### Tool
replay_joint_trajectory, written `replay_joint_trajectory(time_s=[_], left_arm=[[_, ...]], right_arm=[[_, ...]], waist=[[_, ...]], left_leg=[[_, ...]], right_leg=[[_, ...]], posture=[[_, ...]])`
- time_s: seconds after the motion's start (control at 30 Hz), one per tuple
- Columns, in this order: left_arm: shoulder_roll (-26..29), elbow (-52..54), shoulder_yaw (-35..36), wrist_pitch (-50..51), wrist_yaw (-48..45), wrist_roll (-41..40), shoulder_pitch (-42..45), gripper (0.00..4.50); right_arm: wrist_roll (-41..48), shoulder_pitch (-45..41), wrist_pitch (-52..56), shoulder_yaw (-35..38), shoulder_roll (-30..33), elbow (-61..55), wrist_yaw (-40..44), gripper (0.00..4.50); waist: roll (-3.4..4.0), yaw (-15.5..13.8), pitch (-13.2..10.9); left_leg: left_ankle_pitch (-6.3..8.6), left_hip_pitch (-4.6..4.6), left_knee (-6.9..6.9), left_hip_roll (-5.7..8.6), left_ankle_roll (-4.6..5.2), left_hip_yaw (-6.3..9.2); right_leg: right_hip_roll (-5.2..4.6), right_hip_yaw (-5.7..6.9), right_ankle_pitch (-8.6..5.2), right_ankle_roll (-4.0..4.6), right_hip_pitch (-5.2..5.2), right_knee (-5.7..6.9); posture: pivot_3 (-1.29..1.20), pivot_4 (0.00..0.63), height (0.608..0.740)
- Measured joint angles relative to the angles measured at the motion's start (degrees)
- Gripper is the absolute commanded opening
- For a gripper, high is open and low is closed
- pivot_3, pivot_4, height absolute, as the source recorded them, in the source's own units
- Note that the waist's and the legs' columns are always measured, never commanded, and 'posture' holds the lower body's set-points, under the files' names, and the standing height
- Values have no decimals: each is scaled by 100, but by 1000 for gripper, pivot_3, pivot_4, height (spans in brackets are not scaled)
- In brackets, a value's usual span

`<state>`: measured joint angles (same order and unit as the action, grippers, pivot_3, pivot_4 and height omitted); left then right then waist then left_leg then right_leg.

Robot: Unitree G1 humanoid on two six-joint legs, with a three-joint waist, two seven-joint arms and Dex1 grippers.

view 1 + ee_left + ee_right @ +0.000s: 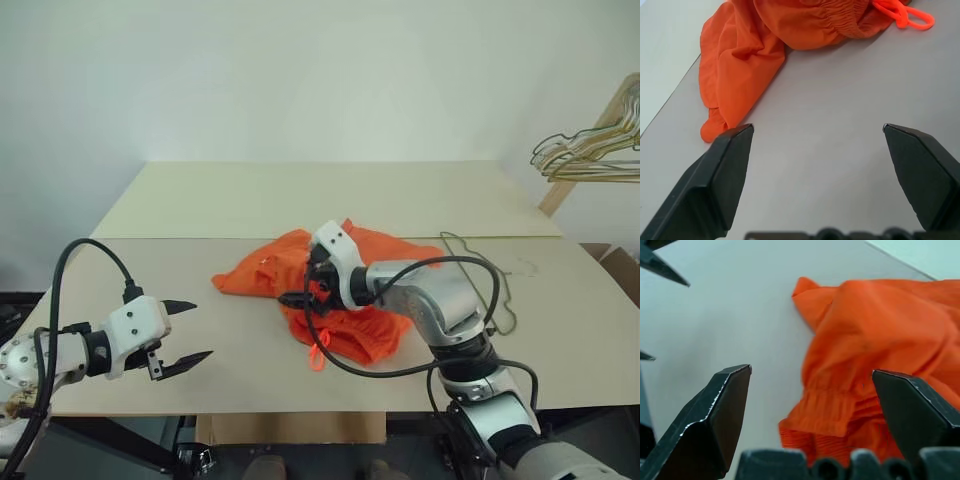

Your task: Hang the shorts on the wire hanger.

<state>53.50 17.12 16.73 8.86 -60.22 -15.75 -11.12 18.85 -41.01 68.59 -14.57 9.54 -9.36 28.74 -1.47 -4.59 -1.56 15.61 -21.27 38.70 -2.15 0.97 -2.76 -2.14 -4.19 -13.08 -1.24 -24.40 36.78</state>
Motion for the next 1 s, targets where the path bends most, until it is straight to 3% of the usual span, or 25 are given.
replay_joint_trajectory(time_s=[0.17, 0.4, 0.5, 0.83, 0.87, 1.0], left_arm=[[0, 24, -4, 2, 4, 1, -31, 4500], [0, 61, -5, 6, 14, 8, -50, 4500], [0, 99, -5, 9, 44, 27, -80, 4500], [0, 100, -7, 17, 100, 88, -99, 4500], [0, 101, -15, 17, 101, 106, -96, 4500], [22, 71, -83, 15, 100, 239, -87, 4500]], right_arm=[[82, -101, 231, 190, -4, 380, -78, 4448], [162, -88, 180, -77, -195, 757, 59, 4448], [157, -88, 63, -91, -298, 1048, 66, 3832], [81, -85, -289, -237, -350, 1312, 113, 212], [40, -46, -371, -323, -302, 1257, 130, 6], [-78, 267, -753, -881, 265, 581, 493, 6]], waist=[[0, 106, 0], [0, 245, 0], [0, 242, 0], [2, 239, -2], [2, 239, -2], [3, 226, -2]], left_leg=[[0, 1, 0, 0, 0, 6], [0, 1, -2, -1, 0, 15], [0, 2, -2, 0, 0, 17], [0, 2, -2, 0, 0, 23], [0, 1, -3, 0, 0, 24], [0, -2, -5, 4, 0, 26]], right_leg=[[0, 2, 0, 0, 3, 0], [1, 5, -1, 2, 3, 3], [0, 6, -1, 2, 5, 3], [0, 10, -2, 1, 5, 3], [0, 10, -2, 1, 5, 3], [-5, 11, -4, -2, 5, -1]], posture=[[152, 0, 740], [158, 0, 740], [167, 0, 740], [165, 0, 740], [165, 0, 740], [153, 0, 740]])
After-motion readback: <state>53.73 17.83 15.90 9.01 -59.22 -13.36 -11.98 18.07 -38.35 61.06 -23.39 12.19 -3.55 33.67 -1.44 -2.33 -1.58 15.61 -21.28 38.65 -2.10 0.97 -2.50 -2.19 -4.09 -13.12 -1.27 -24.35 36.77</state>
